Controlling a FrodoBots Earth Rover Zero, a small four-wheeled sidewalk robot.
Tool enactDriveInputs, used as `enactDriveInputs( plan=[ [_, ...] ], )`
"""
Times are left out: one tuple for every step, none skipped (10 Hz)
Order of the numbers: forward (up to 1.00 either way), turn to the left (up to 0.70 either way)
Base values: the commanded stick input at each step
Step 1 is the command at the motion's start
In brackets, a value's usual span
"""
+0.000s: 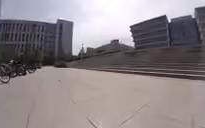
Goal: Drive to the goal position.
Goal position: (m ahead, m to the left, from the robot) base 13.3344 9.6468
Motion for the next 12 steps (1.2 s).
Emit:
enactDriveInputs(
  plan=[
    [1.00,0.38],
    [1.00,0.38],
    [1.00,0.38],
    [1.00,0.21],
    [1.00,0.00],
    [1.00,0.00],
    [1.00,0.00],
    [1.00,0.00],
    [1.00,0.00],
    [1.00,0.00],
    [1.00,0.00],
    [1.00,0.00]
  ],
)
